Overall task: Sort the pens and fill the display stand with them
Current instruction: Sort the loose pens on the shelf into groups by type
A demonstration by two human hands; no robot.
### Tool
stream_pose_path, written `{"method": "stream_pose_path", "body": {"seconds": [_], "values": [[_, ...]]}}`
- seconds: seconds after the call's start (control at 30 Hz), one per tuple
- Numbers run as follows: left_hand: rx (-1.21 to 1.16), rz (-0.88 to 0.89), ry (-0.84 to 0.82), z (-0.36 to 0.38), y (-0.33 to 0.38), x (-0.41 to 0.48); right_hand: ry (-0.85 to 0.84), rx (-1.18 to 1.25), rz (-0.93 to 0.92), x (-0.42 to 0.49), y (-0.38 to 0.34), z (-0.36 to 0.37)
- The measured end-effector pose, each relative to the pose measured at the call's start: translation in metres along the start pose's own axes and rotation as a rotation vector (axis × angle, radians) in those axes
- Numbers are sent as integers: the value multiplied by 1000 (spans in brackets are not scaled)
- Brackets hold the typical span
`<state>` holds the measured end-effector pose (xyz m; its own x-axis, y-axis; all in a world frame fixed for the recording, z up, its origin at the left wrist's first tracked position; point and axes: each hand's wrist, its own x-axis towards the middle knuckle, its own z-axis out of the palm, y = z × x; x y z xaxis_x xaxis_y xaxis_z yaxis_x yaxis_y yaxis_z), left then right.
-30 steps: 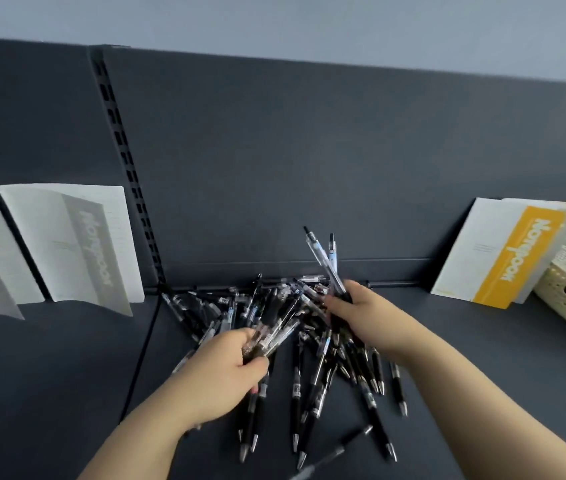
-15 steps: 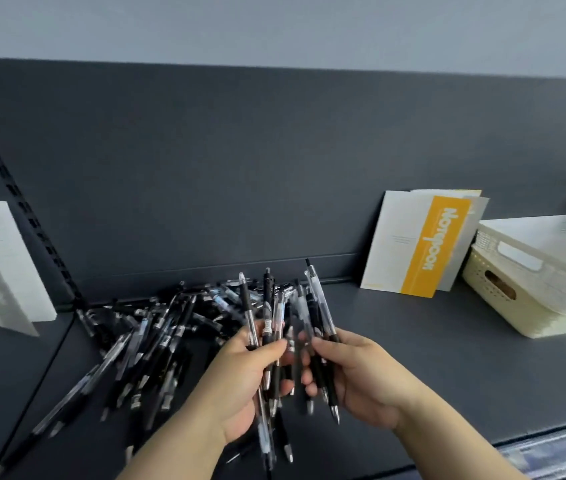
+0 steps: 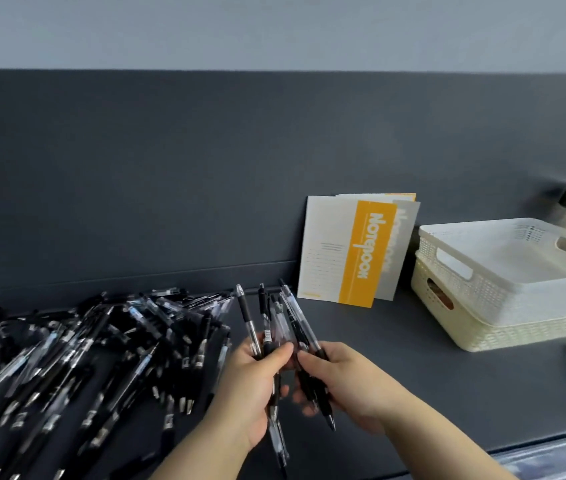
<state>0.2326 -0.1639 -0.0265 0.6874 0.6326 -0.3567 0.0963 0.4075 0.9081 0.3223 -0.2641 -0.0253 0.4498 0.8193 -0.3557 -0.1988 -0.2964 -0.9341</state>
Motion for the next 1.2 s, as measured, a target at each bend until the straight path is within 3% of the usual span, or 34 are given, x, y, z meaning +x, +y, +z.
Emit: {"method": "stream_pose_path", "body": {"seconds": [0.2,0.4,0.77,0.93,1.1,1.2], "values": [[-72,1,93,29,-13,4,18,-75,-29,-6,6,-17],[38,80,192,43,-26,8,163,-231,-73,-6,21,-30],[-74,-16,101,59,-31,10,90,-403,-229,0,30,-31],[-150,-39,79,59,-30,9,68,-299,-239,-2,23,-35],[-199,-28,126,62,-33,12,83,43,-156,0,21,-29],[-212,-6,136,64,-35,13,126,69,-137,3,24,-25]]}}
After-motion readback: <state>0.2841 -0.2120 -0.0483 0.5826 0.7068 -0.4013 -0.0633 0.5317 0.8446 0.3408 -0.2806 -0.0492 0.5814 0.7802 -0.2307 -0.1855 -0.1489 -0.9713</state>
